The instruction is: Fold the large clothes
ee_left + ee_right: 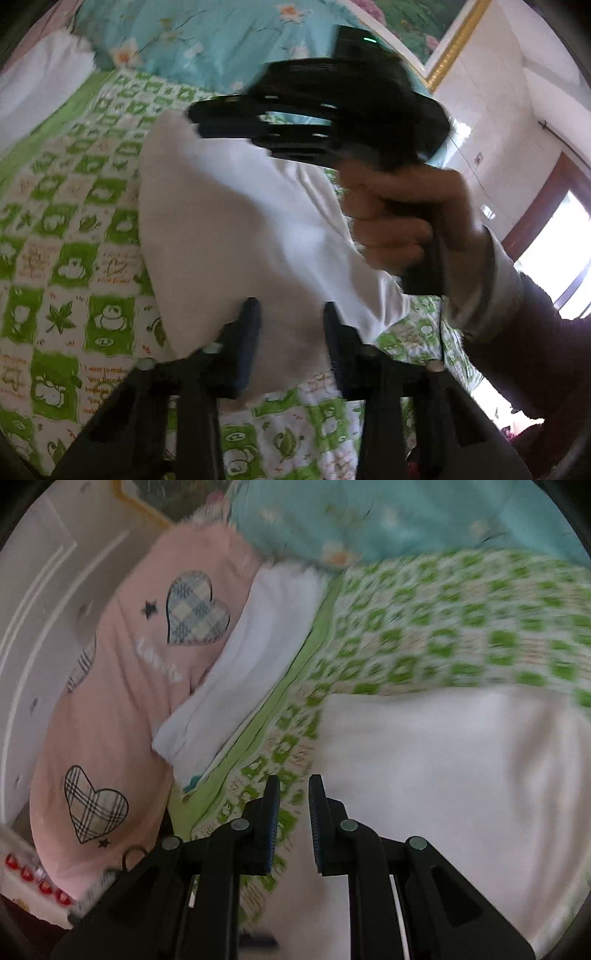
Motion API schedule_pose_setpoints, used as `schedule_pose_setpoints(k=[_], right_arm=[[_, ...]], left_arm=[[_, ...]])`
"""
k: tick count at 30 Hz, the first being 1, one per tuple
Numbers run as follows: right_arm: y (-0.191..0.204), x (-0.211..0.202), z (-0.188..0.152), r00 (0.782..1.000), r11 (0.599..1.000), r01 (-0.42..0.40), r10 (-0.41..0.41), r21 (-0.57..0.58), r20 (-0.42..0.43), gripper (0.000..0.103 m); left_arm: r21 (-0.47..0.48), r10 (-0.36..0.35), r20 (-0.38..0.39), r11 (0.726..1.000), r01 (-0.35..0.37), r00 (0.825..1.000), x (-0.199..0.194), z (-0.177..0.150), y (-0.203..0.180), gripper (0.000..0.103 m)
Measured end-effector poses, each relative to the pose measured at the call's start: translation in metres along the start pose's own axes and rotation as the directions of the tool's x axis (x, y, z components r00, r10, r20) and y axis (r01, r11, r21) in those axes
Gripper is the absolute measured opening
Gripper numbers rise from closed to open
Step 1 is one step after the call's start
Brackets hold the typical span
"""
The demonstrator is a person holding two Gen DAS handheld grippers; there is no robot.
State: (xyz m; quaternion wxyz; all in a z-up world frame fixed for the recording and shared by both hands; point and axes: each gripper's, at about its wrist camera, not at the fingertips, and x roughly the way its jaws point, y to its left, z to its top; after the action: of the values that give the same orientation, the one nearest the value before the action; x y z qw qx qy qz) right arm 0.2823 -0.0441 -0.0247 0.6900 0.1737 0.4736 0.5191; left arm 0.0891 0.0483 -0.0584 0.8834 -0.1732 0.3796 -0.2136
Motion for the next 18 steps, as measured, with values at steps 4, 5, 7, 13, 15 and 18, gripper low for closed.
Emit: schedule_pose_setpoints(k=[4,5,7,13,15,18], right_arm=[[-0.024,0.051,0.007,0.984,0.987,0.159,-0.158,0.000,-0.087,0.000],[-0.037,0.060,0.005,0.982,0.986,0.165,-0.161,0.034,-0.098,0.000],[-0.051,0.067,0.001,0.988,0.988,0.136,-0.130,0.073,-0.081,0.000],[-0.061,0.066,0.005,0.991,0.986,0.130,-0.126,0.102,-0.045,0.000],[-0.060,0.063,0.004,0.992,0.986,0.126,-0.122,0.106,-0.043,0.000],[-0.050,0.036,0.000,0.986,0.983,0.165,-0.165,0.081,-0.007,0.000]], left_arm=[[-0.059,-0.001,0.002,0.998,0.001,1.000,0.006,-0.009,0.018,0.015],[-0.065,-0.002,0.011,0.998,0.002,1.000,0.008,-0.011,0.019,0.014],[-0.072,0.002,0.012,0.997,-0.001,1.000,0.014,-0.012,0.019,0.012],[0.014,0.102,0.009,0.995,-0.102,0.995,0.030,-0.010,-0.004,0.011],[0.043,0.135,0.003,0.990,-0.135,0.991,0.027,-0.007,-0.010,0.010],[0.064,0.167,0.021,0.984,-0.168,0.986,0.010,-0.005,-0.019,0.016]])
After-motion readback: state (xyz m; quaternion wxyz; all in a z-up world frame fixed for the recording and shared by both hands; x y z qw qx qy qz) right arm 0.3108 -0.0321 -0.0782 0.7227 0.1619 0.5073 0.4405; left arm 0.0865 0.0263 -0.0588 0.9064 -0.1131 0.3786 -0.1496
